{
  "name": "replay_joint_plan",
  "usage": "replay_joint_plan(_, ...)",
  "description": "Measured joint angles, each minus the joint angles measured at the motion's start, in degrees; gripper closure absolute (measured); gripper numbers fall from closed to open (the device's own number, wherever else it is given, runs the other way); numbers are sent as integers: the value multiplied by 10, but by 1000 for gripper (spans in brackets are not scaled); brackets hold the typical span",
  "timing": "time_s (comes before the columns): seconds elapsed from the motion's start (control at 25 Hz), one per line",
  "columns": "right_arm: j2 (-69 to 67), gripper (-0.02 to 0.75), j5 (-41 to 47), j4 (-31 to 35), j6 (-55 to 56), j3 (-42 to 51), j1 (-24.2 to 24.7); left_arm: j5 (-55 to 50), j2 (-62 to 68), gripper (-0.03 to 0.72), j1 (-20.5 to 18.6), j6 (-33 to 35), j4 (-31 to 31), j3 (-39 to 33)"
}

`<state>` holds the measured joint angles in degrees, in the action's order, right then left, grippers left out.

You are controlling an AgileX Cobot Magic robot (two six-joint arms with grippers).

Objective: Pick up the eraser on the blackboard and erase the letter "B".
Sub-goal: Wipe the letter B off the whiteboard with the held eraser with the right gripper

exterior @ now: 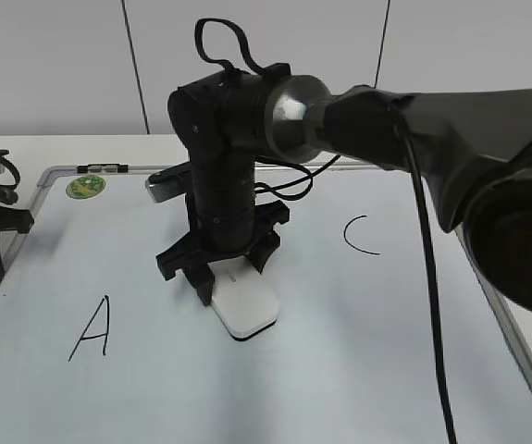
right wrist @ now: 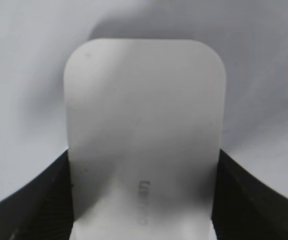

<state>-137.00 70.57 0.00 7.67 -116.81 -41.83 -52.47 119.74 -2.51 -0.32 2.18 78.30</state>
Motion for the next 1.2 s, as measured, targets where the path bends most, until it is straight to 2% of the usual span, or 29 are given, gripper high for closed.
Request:
replay_joint_plan(0.4, -1, 225, -1, -13, 2, 0, -8, 0, 0, 671, 0, 0, -1, 0)
replay_joint_plan(1.0, -1, 225, -2, -7, 3, -1, 60, -1, 0, 671, 0, 0, -4, 0)
replay_joint_plan(1.12, 5, 225, -3, -23, 4, 0, 65, -3, 0, 671, 0, 0, -4, 0)
replay_joint_plan(1.2, 16, 225, -3, -57, 19, 4, 69, -3, 0, 671, 0, 0, -4, 0)
